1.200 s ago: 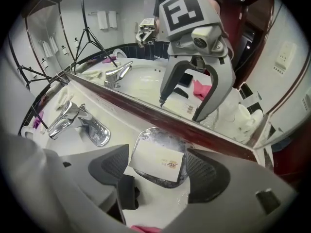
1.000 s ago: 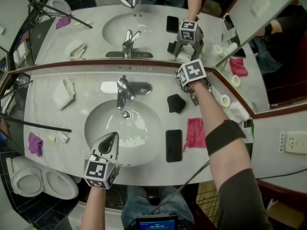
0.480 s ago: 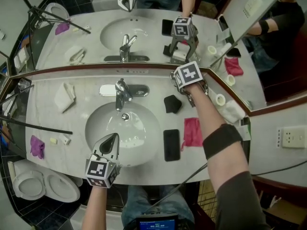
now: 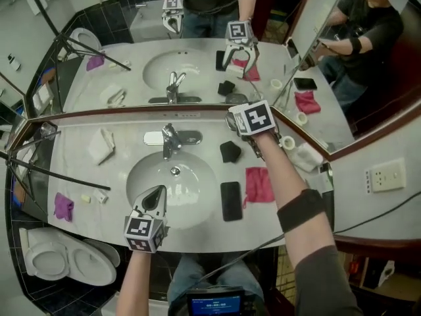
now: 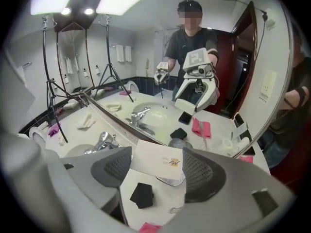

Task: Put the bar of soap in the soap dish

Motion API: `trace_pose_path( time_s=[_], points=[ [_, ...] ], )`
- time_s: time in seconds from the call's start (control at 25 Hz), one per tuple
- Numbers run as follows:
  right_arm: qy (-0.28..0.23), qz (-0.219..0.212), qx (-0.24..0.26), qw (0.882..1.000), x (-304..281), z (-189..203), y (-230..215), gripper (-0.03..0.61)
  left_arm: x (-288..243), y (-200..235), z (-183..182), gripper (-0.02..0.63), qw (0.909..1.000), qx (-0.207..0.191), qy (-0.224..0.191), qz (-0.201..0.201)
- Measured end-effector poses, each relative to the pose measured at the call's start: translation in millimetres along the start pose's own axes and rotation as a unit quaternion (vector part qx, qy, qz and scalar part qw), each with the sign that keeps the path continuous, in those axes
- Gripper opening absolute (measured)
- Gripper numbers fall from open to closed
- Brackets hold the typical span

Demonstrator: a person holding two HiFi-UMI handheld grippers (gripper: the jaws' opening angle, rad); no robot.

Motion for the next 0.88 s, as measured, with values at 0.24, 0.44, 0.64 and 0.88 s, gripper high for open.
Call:
trace_pose_path(
  time_s=[0.24, 0.44, 0.64, 0.88],
  points=[
    [-0.111, -0.023, 0.046, 0.992, 64, -5, 27, 0.333, 17, -12, -7, 0.002, 0.9998, -0.019, -0.001, -0.004],
    [-0.173, -0.044, 0.075, 0.981, 113, 15, 55, 0.333, 27, -25, -20, 0.002, 0.9994, -0.034, -0.008, -0.002],
    [-0.213, -0.051, 0.098, 0.971, 155, 54, 75, 0.333, 32, -40, -33, 0.002, 0.9982, -0.055, -0.020, 0.006],
    [-0.217, -0.055, 0.155, 0.962, 189, 100, 99, 0.333, 29, -60, -43, 0.002, 0.9963, -0.077, -0.030, 0.024]
  ],
)
Point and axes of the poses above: the fingertips, and each gripper's own axes: x backward along the fingers, y to its left, z out of its underside, the point moved 8 cm from there along x, backward along the fingers, and after that the axes turned 10 degrees about -z, right-handed, at the moved point
